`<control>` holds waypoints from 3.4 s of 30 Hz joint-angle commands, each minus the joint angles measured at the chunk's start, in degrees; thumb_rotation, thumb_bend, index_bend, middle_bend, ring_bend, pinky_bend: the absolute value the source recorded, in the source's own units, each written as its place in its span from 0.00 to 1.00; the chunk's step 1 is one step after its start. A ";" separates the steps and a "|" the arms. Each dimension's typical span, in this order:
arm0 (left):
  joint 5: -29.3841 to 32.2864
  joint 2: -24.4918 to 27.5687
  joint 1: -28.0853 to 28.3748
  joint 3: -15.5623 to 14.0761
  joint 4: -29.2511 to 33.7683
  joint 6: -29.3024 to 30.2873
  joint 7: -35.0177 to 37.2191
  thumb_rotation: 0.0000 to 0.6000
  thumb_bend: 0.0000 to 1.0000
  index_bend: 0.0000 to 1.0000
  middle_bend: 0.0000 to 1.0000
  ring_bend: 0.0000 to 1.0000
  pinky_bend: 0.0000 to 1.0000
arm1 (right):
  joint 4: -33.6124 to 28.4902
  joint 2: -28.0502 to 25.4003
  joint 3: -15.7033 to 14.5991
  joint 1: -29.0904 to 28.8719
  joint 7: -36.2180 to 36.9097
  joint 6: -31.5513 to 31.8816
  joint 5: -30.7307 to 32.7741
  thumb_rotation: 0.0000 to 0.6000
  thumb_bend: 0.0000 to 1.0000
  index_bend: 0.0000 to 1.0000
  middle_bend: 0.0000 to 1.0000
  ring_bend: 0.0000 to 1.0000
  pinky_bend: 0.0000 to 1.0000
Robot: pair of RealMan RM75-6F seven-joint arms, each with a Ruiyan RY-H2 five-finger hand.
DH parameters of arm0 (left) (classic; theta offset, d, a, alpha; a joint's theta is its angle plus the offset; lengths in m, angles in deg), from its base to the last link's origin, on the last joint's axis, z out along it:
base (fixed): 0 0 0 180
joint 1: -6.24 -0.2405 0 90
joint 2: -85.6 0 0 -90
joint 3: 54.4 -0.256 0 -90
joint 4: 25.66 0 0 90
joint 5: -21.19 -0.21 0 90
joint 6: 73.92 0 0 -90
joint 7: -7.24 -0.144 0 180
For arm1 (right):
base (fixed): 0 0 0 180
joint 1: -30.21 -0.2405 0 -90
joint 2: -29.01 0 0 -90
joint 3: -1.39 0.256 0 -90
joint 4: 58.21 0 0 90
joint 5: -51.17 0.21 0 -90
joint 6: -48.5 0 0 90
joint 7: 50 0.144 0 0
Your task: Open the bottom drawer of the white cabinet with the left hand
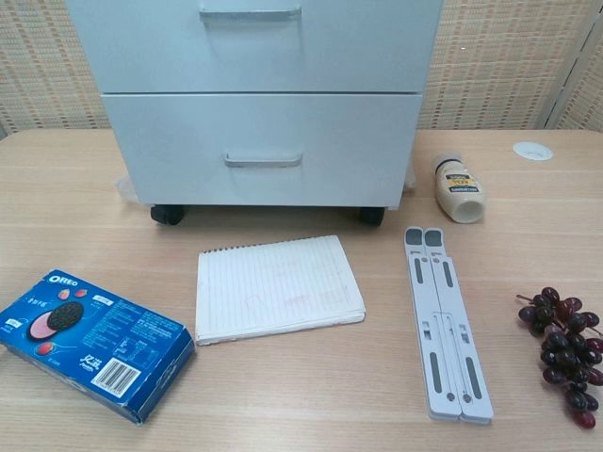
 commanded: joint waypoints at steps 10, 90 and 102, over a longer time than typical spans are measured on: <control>-0.72 0.53 0.45 -0.03 -0.29 -0.62 1.33 1.00 0.36 0.09 0.13 0.18 0.23 | -0.47 -0.22 -0.02 0.26 -0.36 0.46 -0.09 1.00 0.33 0.10 0.17 0.08 0.10; 29.99 -25.27 38.83 11.77 -15.86 -27.86 -4.95 1.00 0.71 0.22 1.00 1.00 1.00 | 1.48 -0.88 0.53 -0.76 1.12 -1.78 2.02 1.00 0.33 0.10 0.17 0.08 0.10; 29.50 -24.94 39.08 10.16 -14.37 -25.65 -6.92 1.00 0.71 0.24 1.00 1.00 1.00 | 1.77 -0.68 0.53 -0.89 1.31 -2.01 1.92 1.00 0.33 0.10 0.17 0.08 0.10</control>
